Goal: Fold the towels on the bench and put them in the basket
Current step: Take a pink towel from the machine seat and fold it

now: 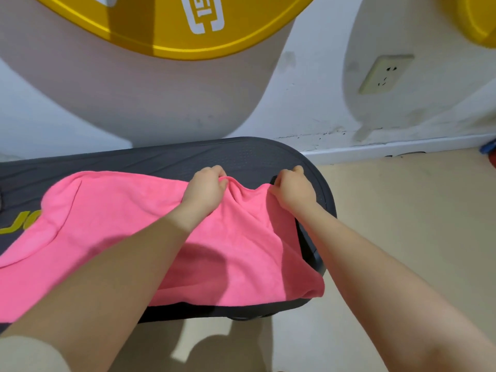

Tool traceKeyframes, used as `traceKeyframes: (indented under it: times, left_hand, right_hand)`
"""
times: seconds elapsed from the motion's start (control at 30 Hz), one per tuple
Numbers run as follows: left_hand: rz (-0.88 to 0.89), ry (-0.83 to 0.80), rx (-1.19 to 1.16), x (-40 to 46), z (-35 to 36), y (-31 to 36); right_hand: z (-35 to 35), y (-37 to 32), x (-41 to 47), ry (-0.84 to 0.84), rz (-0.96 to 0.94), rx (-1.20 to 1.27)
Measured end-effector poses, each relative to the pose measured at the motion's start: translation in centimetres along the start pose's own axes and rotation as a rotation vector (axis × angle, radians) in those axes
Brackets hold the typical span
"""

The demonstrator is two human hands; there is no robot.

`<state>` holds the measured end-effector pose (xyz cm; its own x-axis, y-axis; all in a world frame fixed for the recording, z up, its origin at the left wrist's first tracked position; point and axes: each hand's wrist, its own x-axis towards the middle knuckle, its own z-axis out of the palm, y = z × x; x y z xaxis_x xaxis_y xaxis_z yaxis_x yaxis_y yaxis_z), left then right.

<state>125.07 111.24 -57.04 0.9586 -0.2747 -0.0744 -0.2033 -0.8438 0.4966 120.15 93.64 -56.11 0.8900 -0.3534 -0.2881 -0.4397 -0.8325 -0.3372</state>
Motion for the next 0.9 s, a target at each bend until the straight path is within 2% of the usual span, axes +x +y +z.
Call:
traceKeyframes:
  times: [0.1,0.27,0.4,0.47,0.53,0.63,0.73,0.8,0.9]
  left_hand:
    - [-0.022,0.040,-0.042,0.2,-0.3,-0.1]
    - [0.031,0.132,-0.164,1.6,-1.2,1.5]
    - [0.114,0.071,-0.321,1.6,-0.9,1.6]
    - [0.134,0.025,-0.363,0.5,-1.1,0.2]
    - [0.135,0.045,-0.335,-0.8,-1.8,-1.9]
    - [0.046,0.131,-0.216,-2.8,-4.3,-6.2]
    - [-0.092,0.212,-0.118,-4.5,-7.7,-11.7]
    - [-0.205,0.252,0.050,-5.8,-10.1,-15.1]
    - [-0.432,0.132,0.215,-7.4,-12.6,-19.5]
  right_hand:
    - [-0.8,-0.1,0.4,0.044,-0.027,-0.041]
    - [-4.4,0.2,1.5,0.283,0.057,0.014]
    - [-5.2,-0.2,2.3,0.301,0.115,0.017]
    - [-4.0,-1.2,1.5,0.299,0.045,-0.067]
    - [-2.1,-3.5,-0.2,0.304,-0.138,-0.089]
    - [1.0,-9.1,-3.6,0.164,-0.477,-0.059]
    - [4.3,-15.4,-6.1,0.014,-0.705,-0.048]
    - [6.4,-19.3,-6.7,-0.078,-0.749,-0.024]
    - [9.6,-23.8,-6.9,-0.171,-0.699,0.053]
